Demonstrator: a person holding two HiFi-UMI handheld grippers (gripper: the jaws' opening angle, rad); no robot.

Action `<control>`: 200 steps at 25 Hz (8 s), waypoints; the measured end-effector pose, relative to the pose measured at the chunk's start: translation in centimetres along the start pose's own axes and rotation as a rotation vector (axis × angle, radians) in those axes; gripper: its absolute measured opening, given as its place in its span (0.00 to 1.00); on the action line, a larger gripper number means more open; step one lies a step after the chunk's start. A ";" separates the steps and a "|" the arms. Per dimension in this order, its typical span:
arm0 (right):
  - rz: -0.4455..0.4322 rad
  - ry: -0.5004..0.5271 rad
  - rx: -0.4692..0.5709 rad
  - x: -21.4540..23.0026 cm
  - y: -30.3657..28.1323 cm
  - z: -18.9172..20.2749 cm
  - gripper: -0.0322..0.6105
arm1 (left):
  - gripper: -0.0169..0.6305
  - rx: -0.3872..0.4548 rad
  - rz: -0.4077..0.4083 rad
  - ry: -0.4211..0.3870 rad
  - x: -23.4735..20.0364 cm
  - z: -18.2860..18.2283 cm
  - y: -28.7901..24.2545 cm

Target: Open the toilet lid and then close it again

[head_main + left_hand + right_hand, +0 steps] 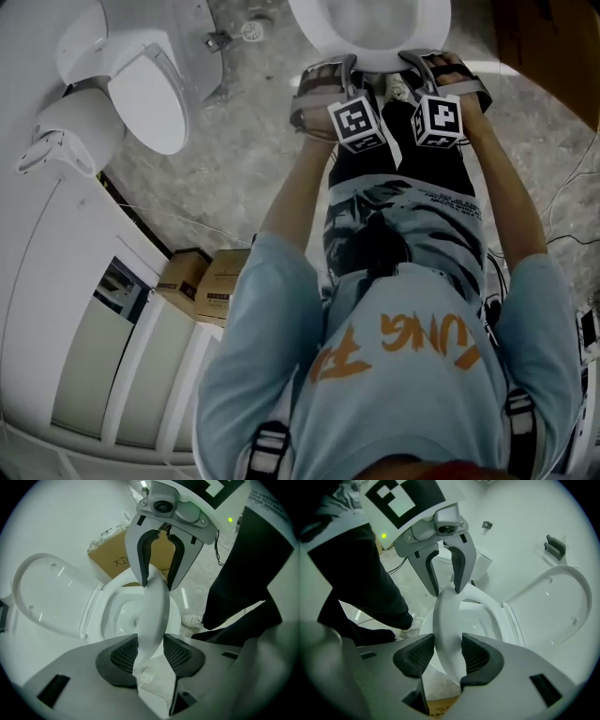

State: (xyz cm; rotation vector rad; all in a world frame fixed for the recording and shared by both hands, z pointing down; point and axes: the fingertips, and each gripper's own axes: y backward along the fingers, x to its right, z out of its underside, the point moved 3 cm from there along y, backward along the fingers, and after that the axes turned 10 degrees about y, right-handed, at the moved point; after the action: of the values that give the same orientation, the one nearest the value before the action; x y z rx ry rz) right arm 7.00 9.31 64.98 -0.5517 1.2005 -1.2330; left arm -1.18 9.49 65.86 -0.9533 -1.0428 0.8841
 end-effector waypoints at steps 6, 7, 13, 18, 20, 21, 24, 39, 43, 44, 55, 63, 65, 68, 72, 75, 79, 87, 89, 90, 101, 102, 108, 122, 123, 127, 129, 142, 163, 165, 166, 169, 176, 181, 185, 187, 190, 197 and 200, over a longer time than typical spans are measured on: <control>0.011 0.017 0.014 -2.8 -3.1 1.1 0.37 | 0.31 -0.028 -0.002 -0.007 2.3 1.1 -3.3; 0.006 0.018 0.016 -3.3 -3.5 1.3 0.37 | 0.31 -0.033 0.004 0.001 2.7 1.1 -3.8; -0.042 -0.002 0.041 -5.6 -6.3 2.7 0.37 | 0.31 -0.045 0.036 -0.001 4.7 2.0 -7.2; -0.066 -0.018 0.031 -6.9 -8.8 3.5 0.37 | 0.30 -0.047 0.051 -0.005 5.7 2.7 -9.6; -0.072 -0.023 0.021 -7.3 -9.7 4.0 0.37 | 0.30 -0.053 0.055 -0.003 6.1 2.8 -10.7; -0.075 -0.025 0.016 -7.4 -10.2 4.3 0.37 | 0.30 -0.055 0.057 -0.001 6.2 2.9 -11.2; -0.083 -0.029 0.001 -7.7 -11.2 4.6 0.37 | 0.29 -0.057 0.057 0.000 6.4 3.2 -12.3; -0.091 -0.242 -0.010 -6.3 -8.8 4.1 0.21 | 0.15 -0.008 0.036 0.212 3.3 2.2 -9.8; -0.027 -0.427 -0.018 -3.8 -5.7 3.8 0.07 | 0.09 0.060 -0.039 0.315 -0.3 0.7 -6.2; -0.022 -0.469 -0.018 -3.3 -4.9 3.5 0.07 | 0.08 0.068 -0.051 0.343 -1.1 0.6 -5.1; 0.134 -0.970 0.140 7.4 3.5 1.3 0.07 | 0.07 0.137 -0.144 0.802 -10.0 1.0 4.5; 0.232 -1.146 0.269 12.9 8.9 0.3 0.07 | 0.07 0.382 -0.223 1.037 -15.8 -1.3 11.8; 0.262 -1.176 0.298 14.2 10.4 0.1 0.07 | 0.07 0.419 -0.225 1.046 -17.1 -2.0 13.3; 0.299 -1.199 0.339 16.6 12.4 -0.2 0.07 | 0.07 0.468 -0.237 1.064 -19.2 -2.9 15.7; 0.382 -1.203 0.409 21.4 15.1 -0.4 0.07 | 0.07 0.545 -0.283 1.061 -22.9 -4.4 19.3; 0.446 -1.169 0.442 24.8 16.8 -0.8 0.07 | 0.07 0.579 -0.337 1.029 -25.7 -4.9 21.0; 0.548 -1.110 0.439 29.3 18.8 -0.4 0.07 | 0.07 0.627 -0.382 0.998 -29.9 -6.0 22.4; 0.712 -1.028 0.434 38.5 21.1 0.1 0.07 | 0.07 0.713 -0.427 0.879 -38.8 -9.5 24.3; 0.745 -0.999 0.428 41.0 21.5 0.1 0.07 | 0.07 0.732 -0.429 0.842 -41.2 -10.5 24.5; 0.759 -0.984 0.424 42.2 21.7 0.1 0.07 | 0.07 0.736 -0.428 0.822 -42.3 -10.9 24.5; 0.813 -0.838 0.316 53.4 20.4 0.5 0.15 | 0.07 0.712 -0.415 0.628 -52.9 -13.9 22.3; 0.814 -0.822 0.301 54.2 20.2 0.5 0.16 | 0.07 0.711 -0.413 0.610 -53.7 -14.2 22.1; 0.784 -0.657 0.169 58.6 18.9 0.7 0.25 | 0.29 0.671 -0.405 0.485 -57.8 -16.1 20.2; 0.782 -0.336 -0.033 64.0 16.7 1.1 0.26 | 0.25 0.558 -0.397 0.397 -61.4 -18.7 17.1; 0.783 -0.321 -0.048 64.1 16.6 1.2 0.25 | 0.25 0.556 -0.402 0.398 -61.5 -18.8 17.0; 0.760 -0.283 -0.111 63.5 16.1 1.7 0.18 | 0.23 0.550 -0.420 0.397 -60.9 -18.9 16.8; 0.730 -0.257 -0.134 63.1 16.4 1.6 0.17 | 0.23 0.547 -0.426 0.387 -60.6 -18.9 17.0; 0.716 -0.215 -0.102 55.8 19.6 -1.6 0.20 | 0.24 0.541 -0.436 0.269 -53.6 -17.1 20.4; 0.653 -0.121 -0.068 40.3 22.0 -4.4 0.38 | 0.28 0.466 -0.437 0.064 -36.8 -13.2 23.4; 0.642 -0.121 -0.069 38.5 21.9 -4.6 0.37 | 0.28 0.456 -0.426 0.034 -35.0 -12.8 23.4; 0.636 -0.112 -0.071 37.4 21.8 -4.8 0.37 | 0.29 0.451 -0.422 0.024 -34.0 -12.4 23.4; 0.606 -0.086 -0.060 34.4 21.6 -5.3 0.37 | 0.30 0.430 -0.420 0.008 -31.1 -11.4 23.4; 0.528 -0.070 -0.032 28.8 20.4 -5.3 0.38 | 0.32 0.378 -0.405 0.011 -25.7 -10.0 22.3; 0.430 -0.051 -0.020 24.7 19.2 -5.2 0.39 | 0.33 0.339 -0.357 0.020 -21.7 -9.1 21.5; 0.369 -0.018 -0.034 21.5 17.9 -5.3 0.39 | 0.35 0.311 -0.311 0.030 -18.8 -8.0 20.5; 0.337 -0.012 -0.034 19.5 17.1 -5.3 0.39 | 0.35 0.296 -0.283 0.040 -17.1 -7.3 19.9; 0.320 -0.006 -0.040 17.6 15.9 -4.9 0.40 | 0.36 0.278 -0.261 0.055 -15.3 -6.8 18.7; 0.258 0.008 -0.050 13.1 13.5 -4.6 0.42 | 0.37 0.220 -0.175 0.061 -11.5 -5.4 16.2; 0.227 0.000 -0.042 11.4 12.5 -4.4 0.44 | 0.39 0.198 -0.133 0.055 -10.1 -4.9 14.8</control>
State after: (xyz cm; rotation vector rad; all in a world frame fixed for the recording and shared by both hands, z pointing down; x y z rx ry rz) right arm 6.87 3.91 48.33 -0.4329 1.2549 -1.0177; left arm -1.20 4.08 48.08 -0.7303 -0.9410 0.8297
